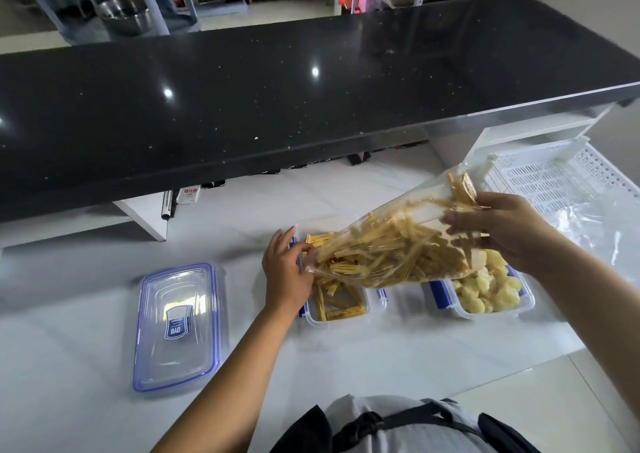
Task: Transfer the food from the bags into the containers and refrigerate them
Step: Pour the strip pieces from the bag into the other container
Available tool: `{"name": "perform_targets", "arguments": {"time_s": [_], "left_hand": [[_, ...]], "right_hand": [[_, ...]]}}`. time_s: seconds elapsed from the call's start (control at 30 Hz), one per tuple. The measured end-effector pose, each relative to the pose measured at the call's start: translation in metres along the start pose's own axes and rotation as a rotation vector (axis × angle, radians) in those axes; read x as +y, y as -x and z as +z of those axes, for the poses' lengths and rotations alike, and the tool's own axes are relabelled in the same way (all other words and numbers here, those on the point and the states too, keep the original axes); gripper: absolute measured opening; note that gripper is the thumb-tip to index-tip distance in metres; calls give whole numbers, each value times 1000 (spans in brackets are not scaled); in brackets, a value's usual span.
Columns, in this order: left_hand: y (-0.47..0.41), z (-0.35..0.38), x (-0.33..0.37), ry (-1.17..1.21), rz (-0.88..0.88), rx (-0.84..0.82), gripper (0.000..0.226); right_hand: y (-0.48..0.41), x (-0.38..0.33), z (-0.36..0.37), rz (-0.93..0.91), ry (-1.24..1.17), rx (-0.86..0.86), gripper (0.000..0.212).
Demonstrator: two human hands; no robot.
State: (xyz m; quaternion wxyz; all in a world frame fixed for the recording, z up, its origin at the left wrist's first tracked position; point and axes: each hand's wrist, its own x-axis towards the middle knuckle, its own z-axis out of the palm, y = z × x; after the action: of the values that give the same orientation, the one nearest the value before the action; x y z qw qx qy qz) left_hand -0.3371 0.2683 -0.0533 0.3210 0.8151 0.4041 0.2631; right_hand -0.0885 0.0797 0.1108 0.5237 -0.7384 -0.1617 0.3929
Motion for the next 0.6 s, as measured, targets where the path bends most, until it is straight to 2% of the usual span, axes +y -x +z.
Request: {"name": "perform_targets", "arguments": {"time_s": [0.17, 0.43, 0.6], "left_hand": [[1, -2, -2, 47, 22, 49, 7], [-5, -11, -6, 36, 56, -130, 5], [-7, -18, -10, -21, 62, -144, 5]], "right_hand": [[-6, 0, 3, 0, 1, 8, 19], [-13, -9, 5, -39, 5, 12, 24], [-17, -10, 7, -54, 40, 23, 27]]}}
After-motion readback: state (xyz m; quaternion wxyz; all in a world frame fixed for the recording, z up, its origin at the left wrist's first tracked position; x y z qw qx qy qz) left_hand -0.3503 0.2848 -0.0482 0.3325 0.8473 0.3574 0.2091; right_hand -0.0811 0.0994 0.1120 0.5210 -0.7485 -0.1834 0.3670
